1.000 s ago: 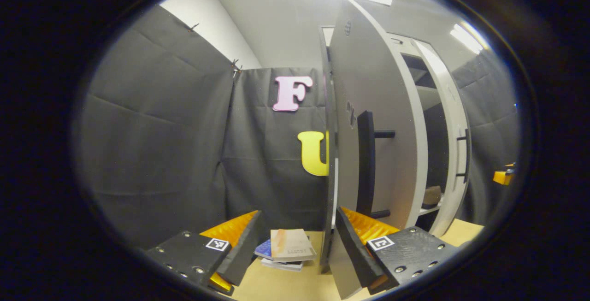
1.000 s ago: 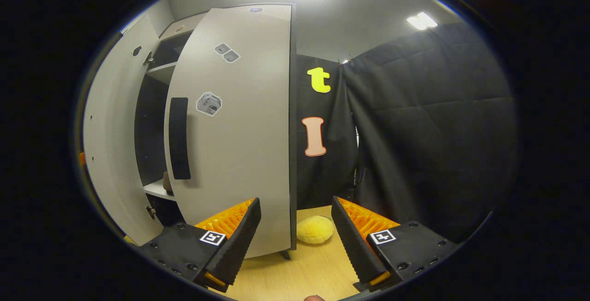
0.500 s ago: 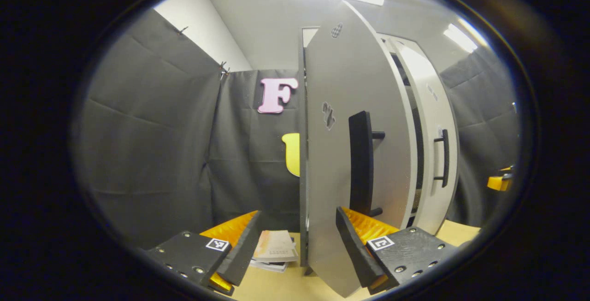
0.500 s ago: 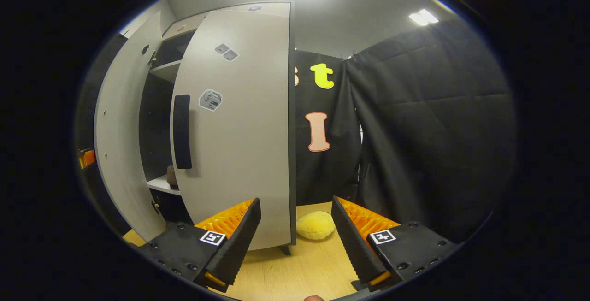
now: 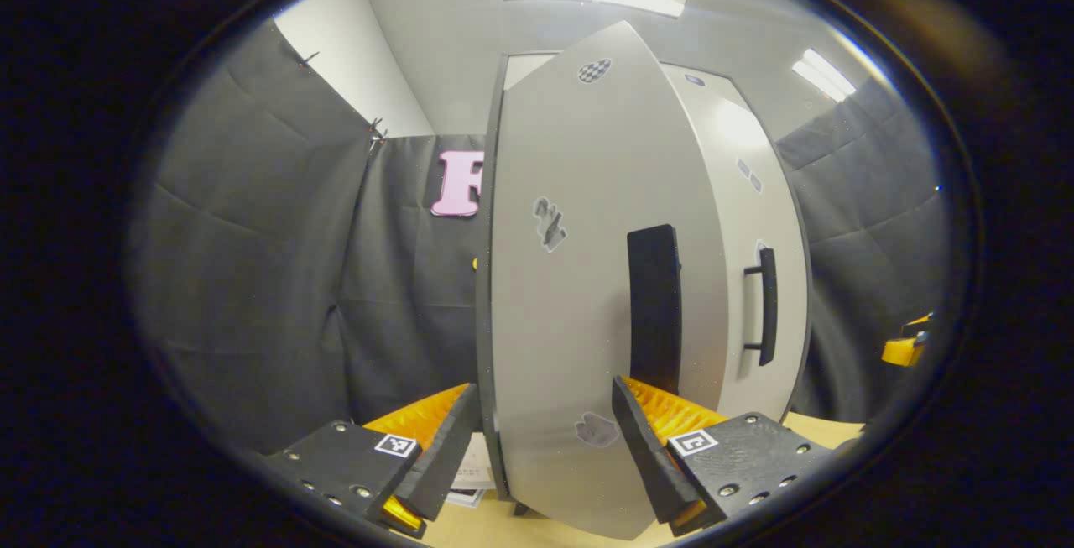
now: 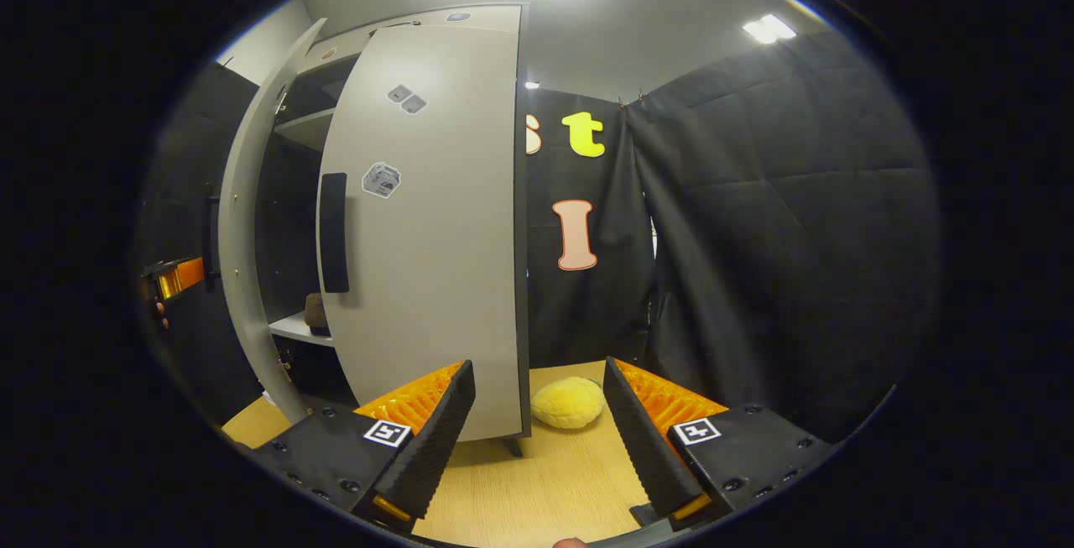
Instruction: Grab one shoe with the right hand and put it into the shoe cabinet, grab the other shoe with the left hand and put it into the shoe cabinet; then close the right door with the right hand and the left door with the left hand.
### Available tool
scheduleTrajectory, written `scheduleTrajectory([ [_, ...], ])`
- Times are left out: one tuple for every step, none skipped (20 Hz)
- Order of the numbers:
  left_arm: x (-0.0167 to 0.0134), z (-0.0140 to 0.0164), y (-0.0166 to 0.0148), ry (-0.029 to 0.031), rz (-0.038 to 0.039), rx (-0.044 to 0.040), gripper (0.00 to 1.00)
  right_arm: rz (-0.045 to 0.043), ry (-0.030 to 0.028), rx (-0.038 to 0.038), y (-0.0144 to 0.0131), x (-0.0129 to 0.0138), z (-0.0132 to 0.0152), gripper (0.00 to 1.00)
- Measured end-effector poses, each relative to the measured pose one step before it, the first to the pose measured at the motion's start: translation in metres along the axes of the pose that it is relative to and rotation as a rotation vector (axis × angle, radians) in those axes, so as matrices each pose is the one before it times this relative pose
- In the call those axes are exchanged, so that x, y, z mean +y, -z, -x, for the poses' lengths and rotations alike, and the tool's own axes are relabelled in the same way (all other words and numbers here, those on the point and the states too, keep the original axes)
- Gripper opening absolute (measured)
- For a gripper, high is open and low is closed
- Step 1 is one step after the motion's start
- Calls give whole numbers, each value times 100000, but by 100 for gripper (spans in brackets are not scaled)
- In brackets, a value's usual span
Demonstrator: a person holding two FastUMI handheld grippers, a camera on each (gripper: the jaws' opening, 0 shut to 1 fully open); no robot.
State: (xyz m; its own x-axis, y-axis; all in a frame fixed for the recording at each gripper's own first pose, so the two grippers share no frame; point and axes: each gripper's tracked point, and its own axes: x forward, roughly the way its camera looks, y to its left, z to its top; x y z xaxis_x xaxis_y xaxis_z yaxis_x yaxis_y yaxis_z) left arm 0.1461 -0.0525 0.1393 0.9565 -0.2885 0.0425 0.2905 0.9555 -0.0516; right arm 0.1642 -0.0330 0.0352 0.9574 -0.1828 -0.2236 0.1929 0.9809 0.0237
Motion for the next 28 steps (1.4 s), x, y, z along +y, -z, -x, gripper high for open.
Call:
scheduleTrajectory([
  [-700,-501,121,877,-409,259,86,-303,-163,74,5,-2,29,97],
  [-577,-472,86,327,-616,150,87,-302,-263,162,106,-157,332,97],
  [-449,-399,-24,-27,-1028,-74,88,-146,-621,128,170,-22,424,97],
  [-410,-258,63,-44,-1292,-163,89,80,-656,211,182,32,204,97],
  [-260,-74,-48,-144,-1197,-124,91,196,-866,90,-95,152,32,97],
  [-161,218,9,-168,-1041,28,92,208,-1033,-11,-7,311,-15,97],
  [-57,223,-80,86,-543,226,93,9,-1030,-278,-35,234,86,93],
  [-105,250,60,415,166,319,94,-39,-1257,-476,-179,418,-57,97],
  [38,383,-26,41,185,36,95,-12,-1524,-582,-263,417,-31,97],
  [121,478,-33,13,-299,-143,97,238,-1346,-389,-71,399,-62,97],
  [282,622,-102,-364,-714,-174,98,333,-1405,-549,-160,360,66,98],
  [438,803,115,-452,-733,177,98,500,-1469,-672,-192,314,120,98],
  [419,667,133,-549,-516,336,98,517,-1304,-855,-259,311,160,98],
  [449,981,169,-630,-211,523,98,663,-1124,-735,-105,253,302,98],
  [267,642,181,-439,-117,605,98,516,-1105,-886,-154,246,291,98],
  [439,1001,310,-864,-181,806,98,461,-1017,-682,-141,266,361,98],
  [519,960,281,-859,-326,682,98,288,-874,-451,-179,223,161,93],
  [457,1146,358,-708,-149,428,87,228,-808,-267,83,161,250,97],
  [424,895,275,-674,-112,383,87,87,-772,-361,-62,207,354,93],
  [353,961,202,-800,21,468,87,224,-727,-224,-43,97,339,93],
  [371,695,190,-688,173,495,87,215,-574,-192,-52,14,80,97],
  [358,803,248,-571,258,343,87,326,-535,-477,-97,116,192,97],
  [372,630,85,-622,61,331,87,252,-277,-479,-69,69,204,93],
  [286,871,142,-602,-91,391,87,228,-428,-266,-37,128,177,93],
  [240,649,143,-465,-120,304,87,106,-379,-248,-40,79,167,97],
  [176,784,154,-319,-120,156,87,202,-384,-187,-45,34,17,97],
  [162,533,62,-262,-144,-13,87,-4,-167,-255,19,8,77,97],
  [119,648,89,-299,-132,66,87,-173,-201,-173,14,71,211,97],
])
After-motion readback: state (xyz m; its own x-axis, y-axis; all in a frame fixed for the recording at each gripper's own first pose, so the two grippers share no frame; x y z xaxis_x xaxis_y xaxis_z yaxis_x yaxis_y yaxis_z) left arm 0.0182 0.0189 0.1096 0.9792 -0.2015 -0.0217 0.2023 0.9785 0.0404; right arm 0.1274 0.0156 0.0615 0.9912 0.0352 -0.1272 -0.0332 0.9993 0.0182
